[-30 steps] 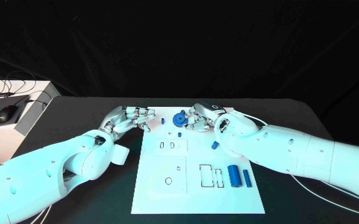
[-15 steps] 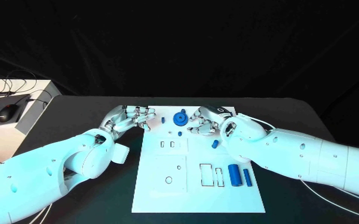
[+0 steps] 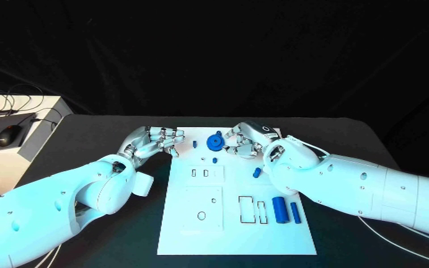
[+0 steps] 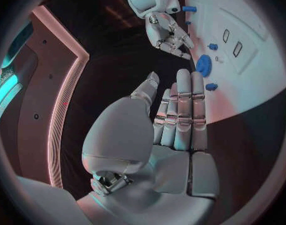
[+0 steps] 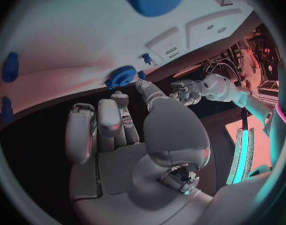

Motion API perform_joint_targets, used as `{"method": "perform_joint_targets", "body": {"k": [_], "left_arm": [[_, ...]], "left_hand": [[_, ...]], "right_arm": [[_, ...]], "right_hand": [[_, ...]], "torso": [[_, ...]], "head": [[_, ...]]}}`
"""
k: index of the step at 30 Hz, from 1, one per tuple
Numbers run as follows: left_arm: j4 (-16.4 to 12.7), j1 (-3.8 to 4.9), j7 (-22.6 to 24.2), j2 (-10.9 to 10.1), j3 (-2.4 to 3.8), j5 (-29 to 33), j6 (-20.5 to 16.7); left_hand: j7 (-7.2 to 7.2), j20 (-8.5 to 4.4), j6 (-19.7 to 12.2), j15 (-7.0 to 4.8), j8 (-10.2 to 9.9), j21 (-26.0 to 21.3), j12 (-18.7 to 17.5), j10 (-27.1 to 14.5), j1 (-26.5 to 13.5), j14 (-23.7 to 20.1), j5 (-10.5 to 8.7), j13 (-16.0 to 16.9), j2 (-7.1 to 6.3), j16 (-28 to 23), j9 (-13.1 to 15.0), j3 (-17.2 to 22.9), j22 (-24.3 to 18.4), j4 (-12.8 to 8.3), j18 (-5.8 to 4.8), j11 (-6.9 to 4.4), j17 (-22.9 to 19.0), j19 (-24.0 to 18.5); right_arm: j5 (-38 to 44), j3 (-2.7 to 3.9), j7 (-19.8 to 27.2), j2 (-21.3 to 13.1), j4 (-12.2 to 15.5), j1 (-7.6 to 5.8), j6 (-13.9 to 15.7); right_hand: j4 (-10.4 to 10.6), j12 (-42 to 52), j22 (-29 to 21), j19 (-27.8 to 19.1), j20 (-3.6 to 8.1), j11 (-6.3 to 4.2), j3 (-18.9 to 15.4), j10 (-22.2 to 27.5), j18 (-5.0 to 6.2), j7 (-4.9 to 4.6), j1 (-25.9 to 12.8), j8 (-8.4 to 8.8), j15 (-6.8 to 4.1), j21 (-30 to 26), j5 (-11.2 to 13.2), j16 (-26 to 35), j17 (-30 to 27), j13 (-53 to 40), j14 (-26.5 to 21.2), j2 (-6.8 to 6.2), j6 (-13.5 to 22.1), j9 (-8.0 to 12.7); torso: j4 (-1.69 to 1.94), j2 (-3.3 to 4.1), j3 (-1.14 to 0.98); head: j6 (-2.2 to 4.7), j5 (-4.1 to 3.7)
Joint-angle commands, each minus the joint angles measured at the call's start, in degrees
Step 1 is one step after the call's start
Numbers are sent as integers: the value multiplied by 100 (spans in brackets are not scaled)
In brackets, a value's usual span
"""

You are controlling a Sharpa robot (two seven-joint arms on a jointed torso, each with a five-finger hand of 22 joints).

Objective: Assemble the parts on the task board

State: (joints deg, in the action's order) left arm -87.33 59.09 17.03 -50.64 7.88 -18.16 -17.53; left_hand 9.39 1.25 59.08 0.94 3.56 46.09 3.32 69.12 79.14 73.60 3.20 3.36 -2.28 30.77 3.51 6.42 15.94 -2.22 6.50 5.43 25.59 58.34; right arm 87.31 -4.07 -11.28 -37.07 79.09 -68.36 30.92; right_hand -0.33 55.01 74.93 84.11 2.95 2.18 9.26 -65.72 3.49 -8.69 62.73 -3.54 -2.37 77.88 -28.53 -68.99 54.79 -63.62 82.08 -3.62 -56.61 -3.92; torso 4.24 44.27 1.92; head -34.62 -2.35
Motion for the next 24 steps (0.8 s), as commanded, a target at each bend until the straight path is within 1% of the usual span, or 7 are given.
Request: {"method": "perform_joint_targets", "body": {"k": [1, 8, 10, 14, 17, 20, 24], "left_arm": [[-6, 0, 61, 8, 4, -6, 76], [-11, 0, 58, 23, 4, -6, 85], [-13, 0, 56, 24, 4, -6, 87], [-10, 0, 54, 28, 4, -6, 85], [-6, 1, 53, 33, 4, -6, 85], [0, 1, 53, 39, 4, -6, 86], [11, 0, 51, 46, 4, -5, 87]], "left_hand": [[11, 1, -9, -3, 3, 24, 7, -39, -11, -28, -13, 5, 40, 14, 9, 25, -5, 5, 73, 15, -8, -22], [11, 1, -9, -3, 3, 24, 7, -39, -11, -28, -13, 5, 40, 14, 9, 25, -5, 5, 73, 15, -8, -22], [11, 1, -9, -3, 3, 24, 7, -39, -11, -28, -13, 5, 40, 14, 9, 25, -5, 5, 73, 15, -8, -22], [11, 1, -9, -3, 3, 24, 7, -39, -11, -28, -13, 5, 40, 14, 9, 25, -5, 5, 73, 15, -8, -22], [11, 1, -9, -3, 3, 24, 7, -39, -11, -28, -13, 5, 40, 14, 9, 25, -5, 5, 73, 15, -8, -22], [11, 1, -9, -3, 3, 24, 7, -39, -11, -28, -13, 5, 40, 14, 9, 25, -5, 5, 73, 15, -8, -22], [11, 1, -9, -3, 3, 24, 7, -39, -11, -28, -13, 5, 40, 14, 9, 25, -5, 5, 73, 15, -8, -22]], "right_arm": [[-7, 6, 39, 117, -122, 0, 11], [-7, 5, -148, 386, -338, 3, -89], [2, 5, -194, 450, -381, 4, -90], [9, 5, -256, 564, -491, 4, -110], [9, 5, -282, 627, -574, 4, -130], [9, 5, -289, 676, -637, 4, -137], [-3, 5, -279, 722, -684, 4, -198]], "right_hand": [[-34, -17, 1186, 451, 0, 9, -16, -5, -42, -38, 25, -10, 17, 28, 15, -40, 17, 16, 18, 3, 59, 7], [5, -67, 1179, 444, -25, 44, -48, 42, -31, -86, 9, -7, 45, 2, 1, -34, 22, 63, 11, -48, 249, 8], [63, -69, 1180, 445, -52, 86, -42, 55, -26, -145, 38, 35, 74, 3, -9, -41, 32, 87, 10, -87, 1023, 58], [151, -56, 1180, 445, -81, 113, -12, 71, -18, -192, 78, 70, 98, 3, -10, -50, 43, 114, 8, -138, 1657, 99], [201, -56, 1182, 445, -87, 118, -4, 83, -17, -204, 80, 81, 103, 9, -16, -53, 45, 131, 5, -168, 1806, 112], [292, -40, 1180, 444, -93, 117, 38, 89, -13, -207, 117, 97, 107, 5, -19, -54, 47, 151, 4, -214, 2215, 133], [310, -39, 1182, 445, -94, 118, 37, 94, -15, -202, 125, 97, 105, 13, -22, -57, 53, 158, 4, -225, 2171, 132]], "torso": [[-3, 6, 5], [21, 11, 9], [22, 12, 10], [14, 7, 16], [7, 7, 12], [0, 12, 10], [2, 10, 6]], "head": [[11, -5], [18, -17], [13, -18], [13, -14], [12, -4], [7, -3], [2, -5]]}}
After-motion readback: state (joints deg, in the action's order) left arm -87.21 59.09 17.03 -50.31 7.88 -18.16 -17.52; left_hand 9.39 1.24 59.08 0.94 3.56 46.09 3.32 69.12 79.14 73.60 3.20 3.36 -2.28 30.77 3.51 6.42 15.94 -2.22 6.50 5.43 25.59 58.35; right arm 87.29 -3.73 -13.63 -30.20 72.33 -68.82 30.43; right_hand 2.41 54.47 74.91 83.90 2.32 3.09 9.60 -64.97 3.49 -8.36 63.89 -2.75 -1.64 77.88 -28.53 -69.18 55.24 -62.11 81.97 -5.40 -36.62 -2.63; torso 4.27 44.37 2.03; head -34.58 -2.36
